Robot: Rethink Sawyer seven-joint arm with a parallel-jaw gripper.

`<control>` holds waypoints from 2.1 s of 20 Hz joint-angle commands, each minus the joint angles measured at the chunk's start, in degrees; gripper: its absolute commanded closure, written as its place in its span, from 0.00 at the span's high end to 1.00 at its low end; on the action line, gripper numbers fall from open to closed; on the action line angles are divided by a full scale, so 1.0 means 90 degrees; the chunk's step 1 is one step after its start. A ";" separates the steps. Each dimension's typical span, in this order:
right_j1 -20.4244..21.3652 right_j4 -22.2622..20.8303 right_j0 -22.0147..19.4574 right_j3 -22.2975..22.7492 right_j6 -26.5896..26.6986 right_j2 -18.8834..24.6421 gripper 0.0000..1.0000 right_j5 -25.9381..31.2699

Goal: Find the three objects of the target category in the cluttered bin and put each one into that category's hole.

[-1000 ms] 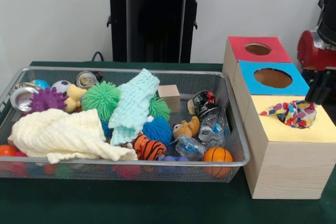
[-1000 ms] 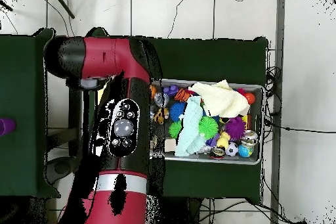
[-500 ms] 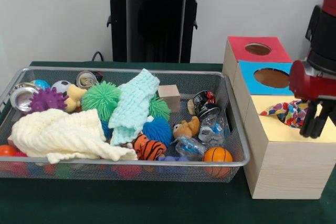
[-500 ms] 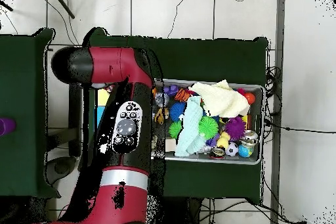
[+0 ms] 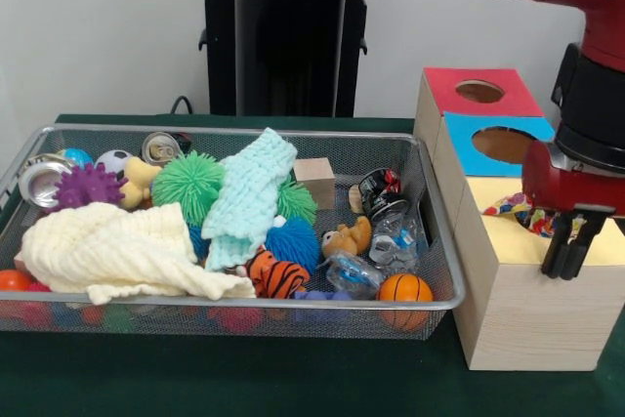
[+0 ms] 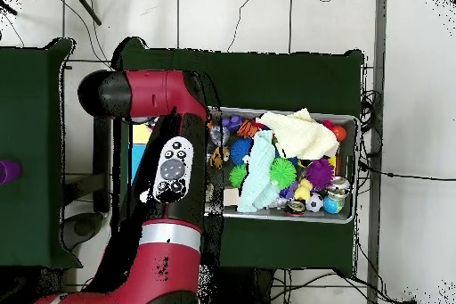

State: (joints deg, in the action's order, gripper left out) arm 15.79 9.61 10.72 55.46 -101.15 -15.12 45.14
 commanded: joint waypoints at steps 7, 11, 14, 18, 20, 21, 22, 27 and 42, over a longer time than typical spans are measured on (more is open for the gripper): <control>-0.0331 -0.0072 0.0044 0.0577 -0.0921 0.0317 0.00 0.1662; -0.0084 0.0016 0.0064 0.0502 -0.0965 0.0301 0.00 0.2380; -0.0031 0.0056 0.0070 0.0317 -0.1029 0.0294 0.00 0.2742; 0.0009 0.0065 0.0056 -0.0012 -0.1054 0.0266 0.00 0.3002; 0.0045 0.0111 0.0021 -0.0187 -0.1083 0.0290 0.00 0.3160; 0.0066 0.0122 0.0012 -0.0257 -0.1090 0.0293 0.00 0.3214; 0.0083 0.0128 0.0008 -0.0302 -0.1096 0.0295 0.00 0.3257; 0.0159 0.0094 -0.0011 -0.0473 -0.1040 0.0310 0.00 0.3245; 0.0244 -0.0031 -0.0008 0.0435 -0.0972 0.0410 0.00 0.2217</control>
State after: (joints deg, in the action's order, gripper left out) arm 18.09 9.65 11.06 51.79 -101.15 -15.52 68.44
